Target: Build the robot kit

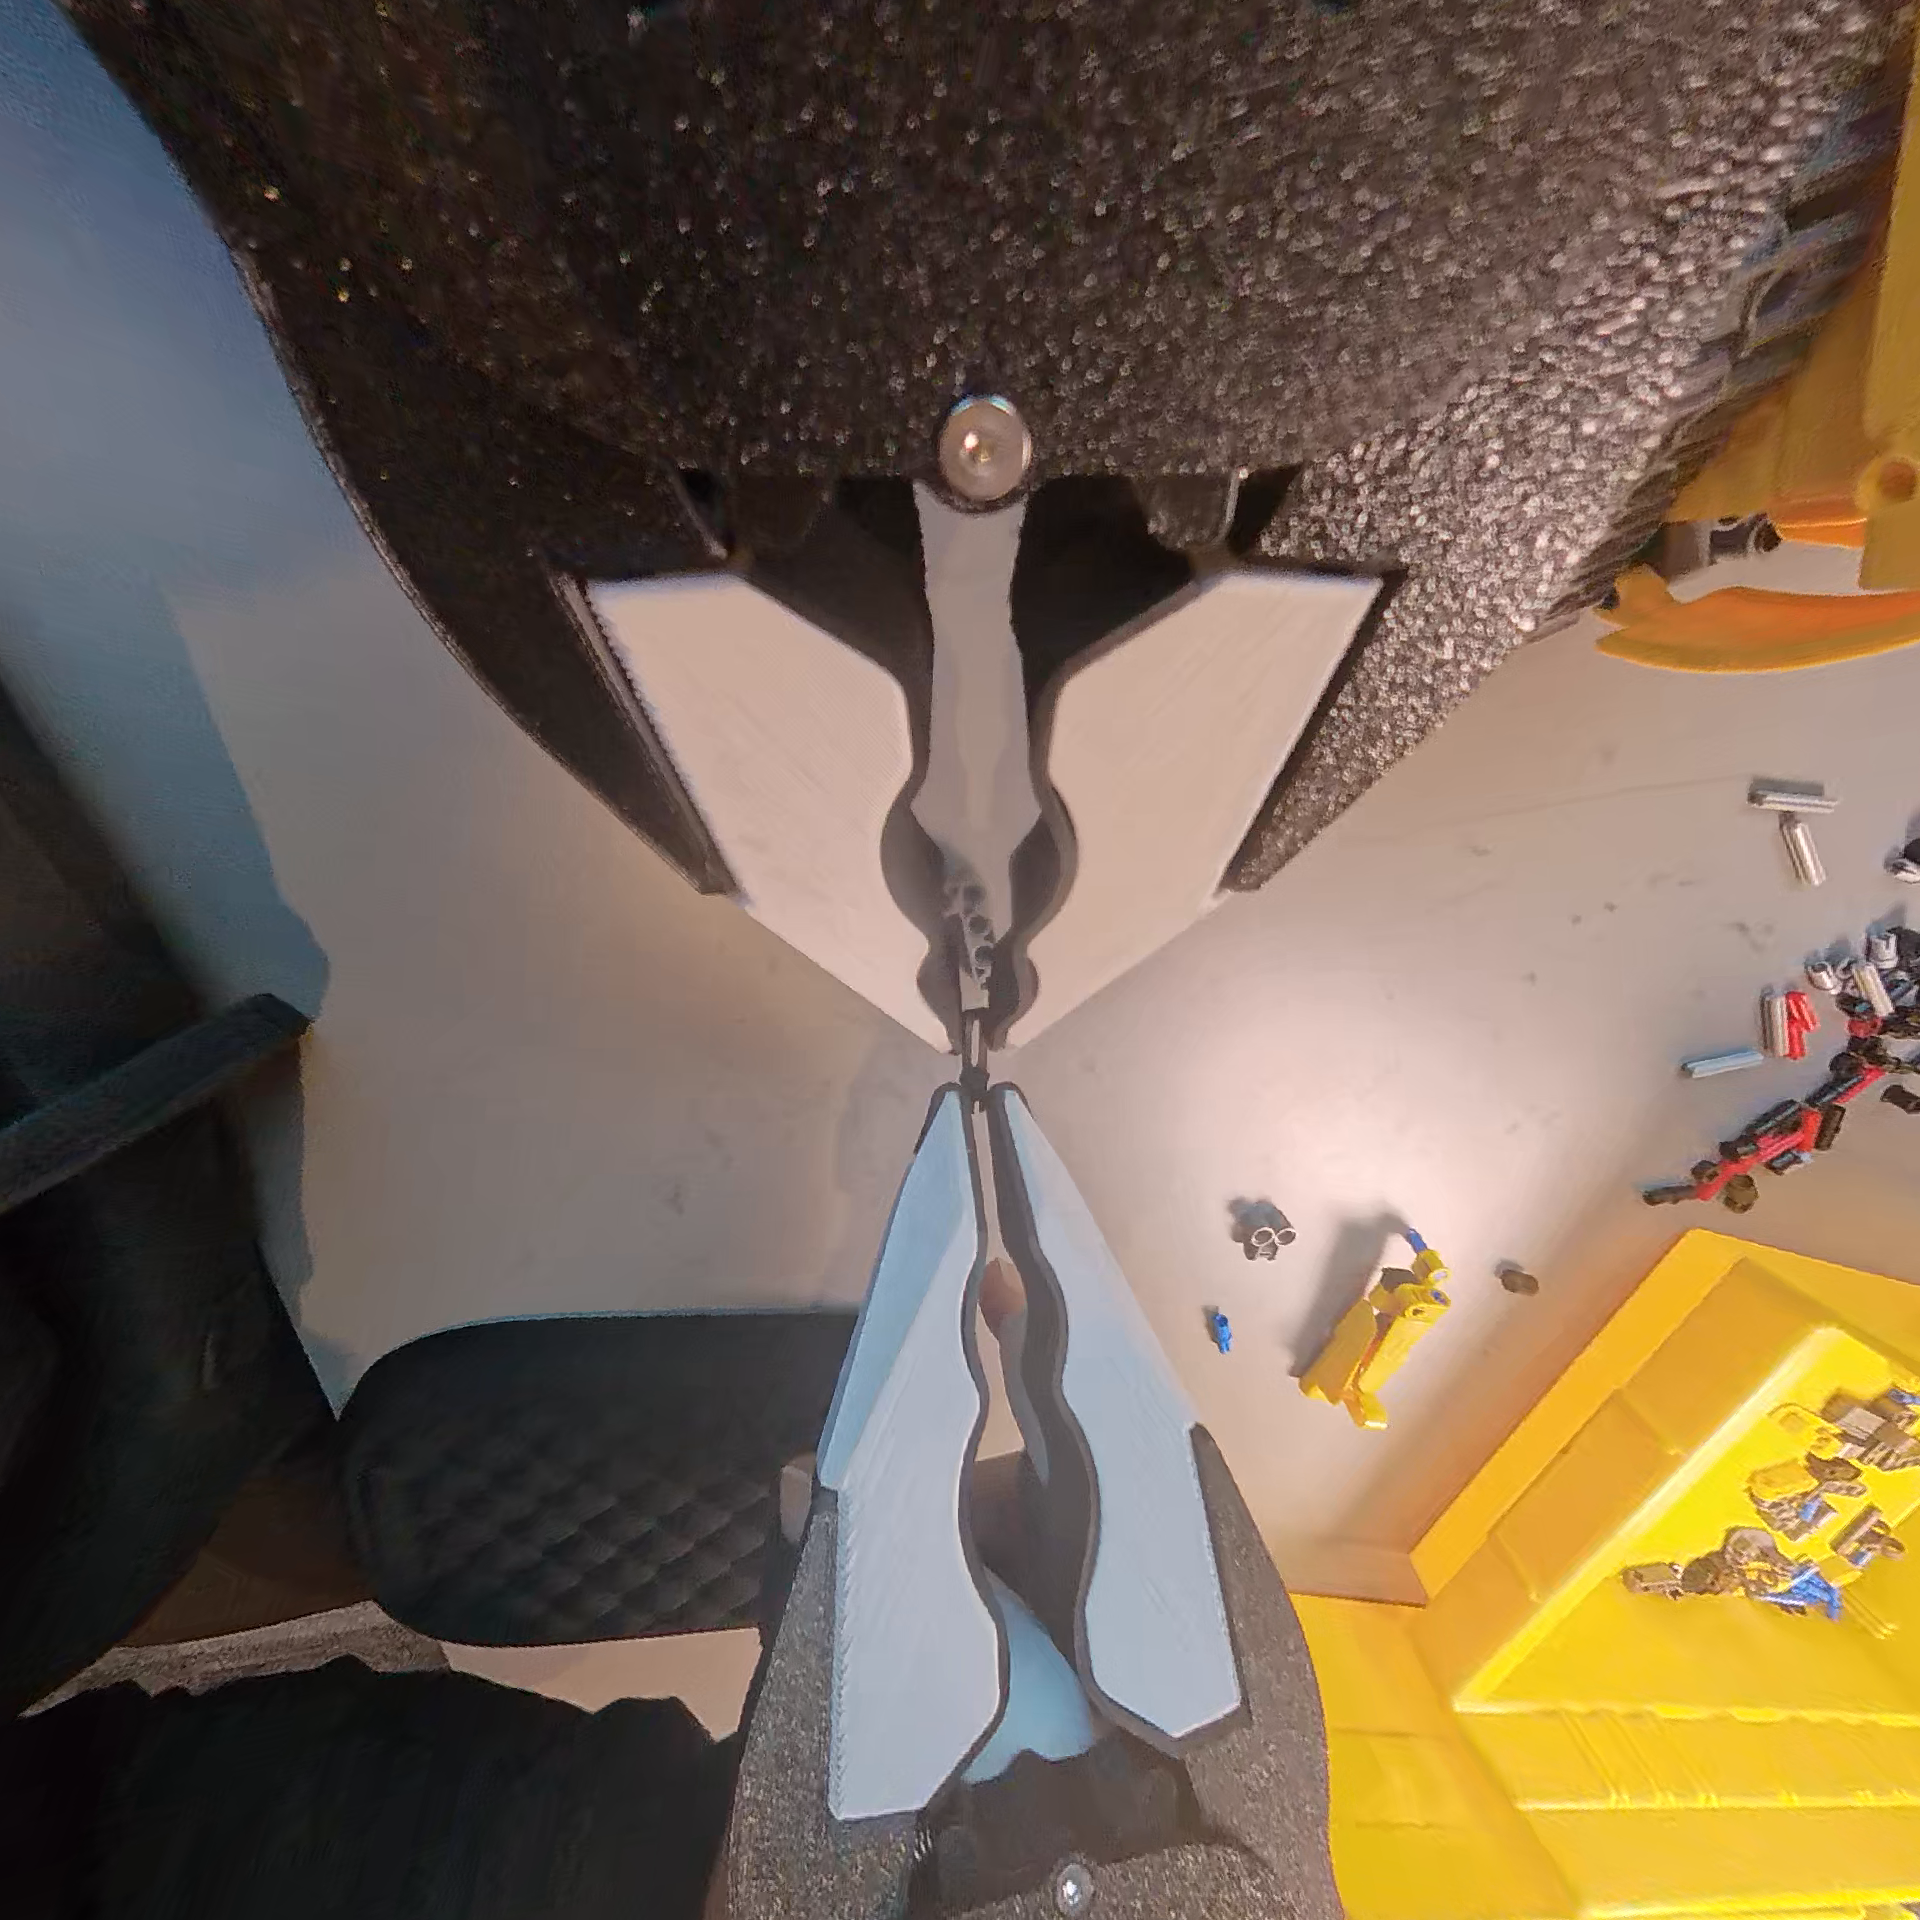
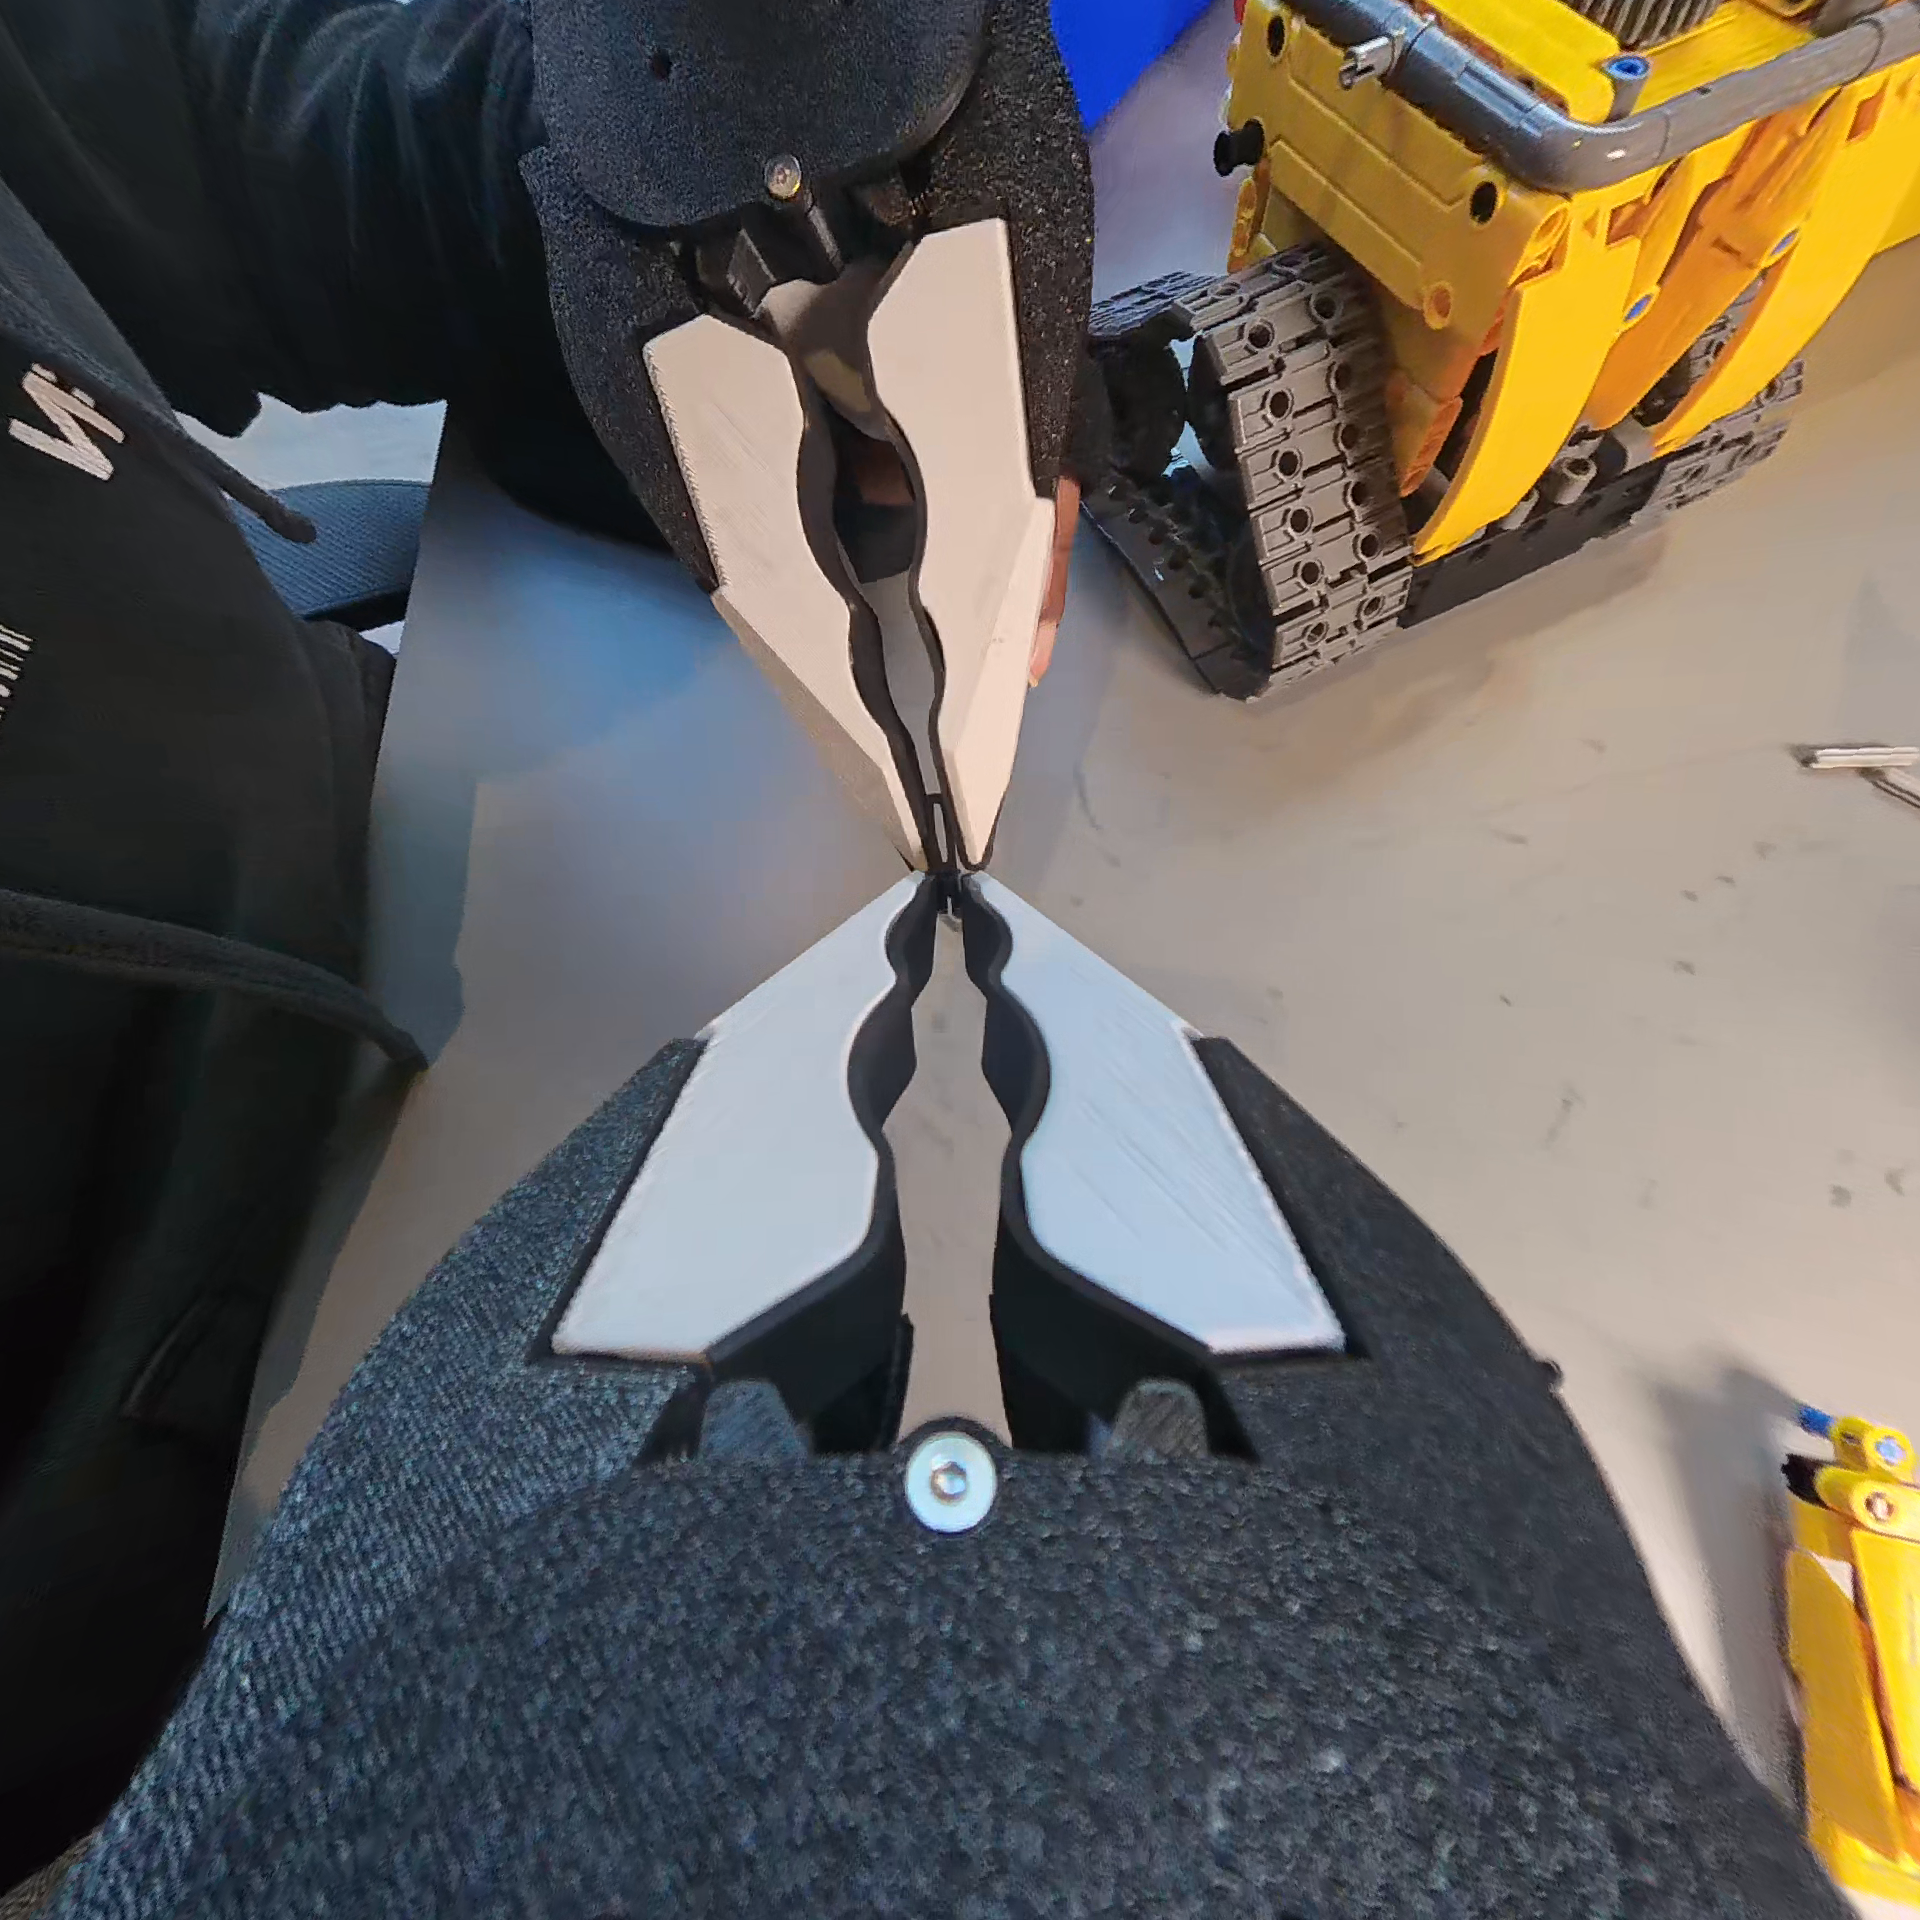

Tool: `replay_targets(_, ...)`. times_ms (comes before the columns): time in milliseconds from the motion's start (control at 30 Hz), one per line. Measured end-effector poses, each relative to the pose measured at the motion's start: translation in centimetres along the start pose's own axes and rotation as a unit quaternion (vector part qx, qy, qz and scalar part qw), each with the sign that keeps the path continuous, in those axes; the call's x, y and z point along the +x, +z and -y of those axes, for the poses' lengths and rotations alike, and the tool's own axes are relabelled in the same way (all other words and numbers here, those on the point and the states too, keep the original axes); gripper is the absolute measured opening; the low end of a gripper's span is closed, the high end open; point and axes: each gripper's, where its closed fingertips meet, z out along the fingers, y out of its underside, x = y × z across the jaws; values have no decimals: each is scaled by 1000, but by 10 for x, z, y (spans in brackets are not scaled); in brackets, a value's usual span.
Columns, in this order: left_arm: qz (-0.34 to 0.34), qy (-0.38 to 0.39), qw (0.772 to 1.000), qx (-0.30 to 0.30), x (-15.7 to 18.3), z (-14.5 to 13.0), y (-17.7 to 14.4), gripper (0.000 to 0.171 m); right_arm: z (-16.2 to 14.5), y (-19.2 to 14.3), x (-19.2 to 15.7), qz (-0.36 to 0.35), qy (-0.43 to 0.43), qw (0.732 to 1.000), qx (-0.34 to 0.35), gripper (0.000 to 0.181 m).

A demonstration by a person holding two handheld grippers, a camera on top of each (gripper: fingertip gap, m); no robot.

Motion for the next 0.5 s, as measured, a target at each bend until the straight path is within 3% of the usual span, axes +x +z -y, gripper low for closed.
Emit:
replay_targets(300,6,-18,1000,13,-5,-1,-5,3,7,1,3,6,9,1000,19,4)
replay_targets(500,-7,-78,993,85,-13,17,-20,3,33,-10,6,6,17,994,107,5)
